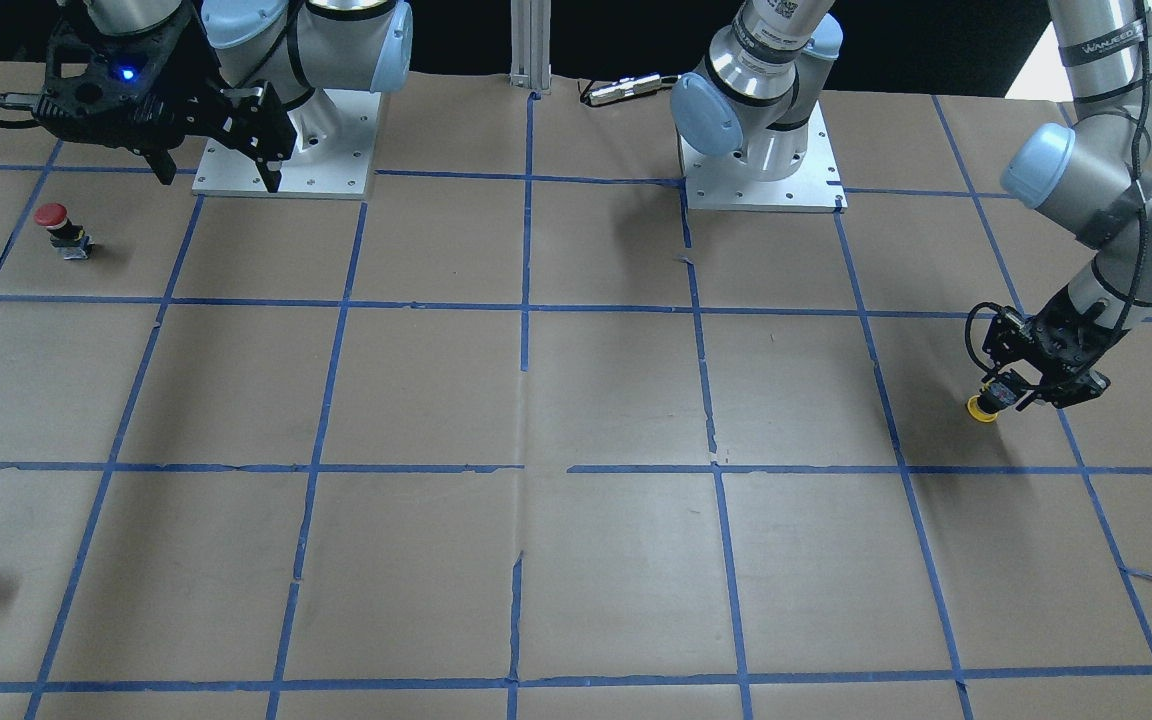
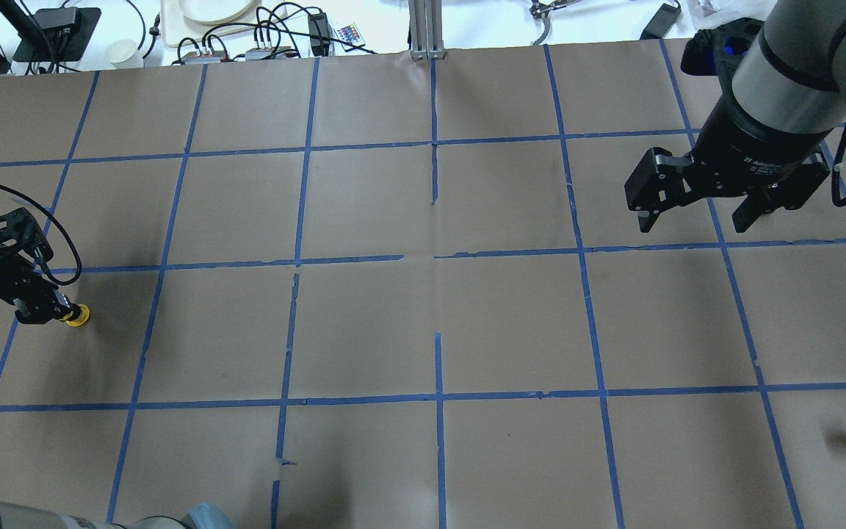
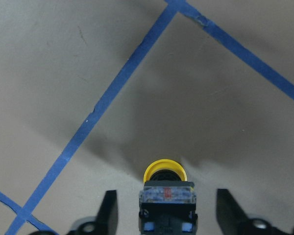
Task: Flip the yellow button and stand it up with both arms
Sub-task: 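Close the left gripper on the yellow button's body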
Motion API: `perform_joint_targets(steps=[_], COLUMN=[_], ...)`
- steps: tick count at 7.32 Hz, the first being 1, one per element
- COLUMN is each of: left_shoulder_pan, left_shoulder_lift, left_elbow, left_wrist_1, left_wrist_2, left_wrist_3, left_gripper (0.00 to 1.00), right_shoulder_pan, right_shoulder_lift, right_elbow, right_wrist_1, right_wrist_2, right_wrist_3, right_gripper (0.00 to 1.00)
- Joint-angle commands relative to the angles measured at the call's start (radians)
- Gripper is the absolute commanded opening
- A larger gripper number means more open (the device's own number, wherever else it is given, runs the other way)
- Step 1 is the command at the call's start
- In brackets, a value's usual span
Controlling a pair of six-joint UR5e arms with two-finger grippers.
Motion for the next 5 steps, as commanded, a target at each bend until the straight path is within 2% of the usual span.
perform_joint_targets(steps=[1,3,4,5], left_shoulder_pan=[0.0,-0.002,-0.009,-0.04], left_shoulder_lift=[0.001,0.046,0.102,0.169], left_elbow=[0.001,0.007,0.016,0.051], left_wrist_1=[0.001,-0.013,-0.063,-0.211], left_wrist_2=[0.001,-0.01,-0.074,-0.176], left_wrist_3=[-0.007,-0.01,-0.037,-0.117], left_gripper=[0.33,0.2,0.2,0.19], right_shoulder_pan=[-0.001,-0.002,-0.002,-0.002], right_shoulder_lift=[-0.001,-0.002,-0.002,-0.001], right_elbow=[0.0,0.0,0.0,0.0], right_wrist_1=[-0.001,-0.001,0.001,-0.001], right_wrist_2=[-0.009,-0.011,-0.012,-0.012], right_wrist_3=[0.001,0.001,0.001,0.001], right_gripper=[1.0,1.0,1.0,1.0])
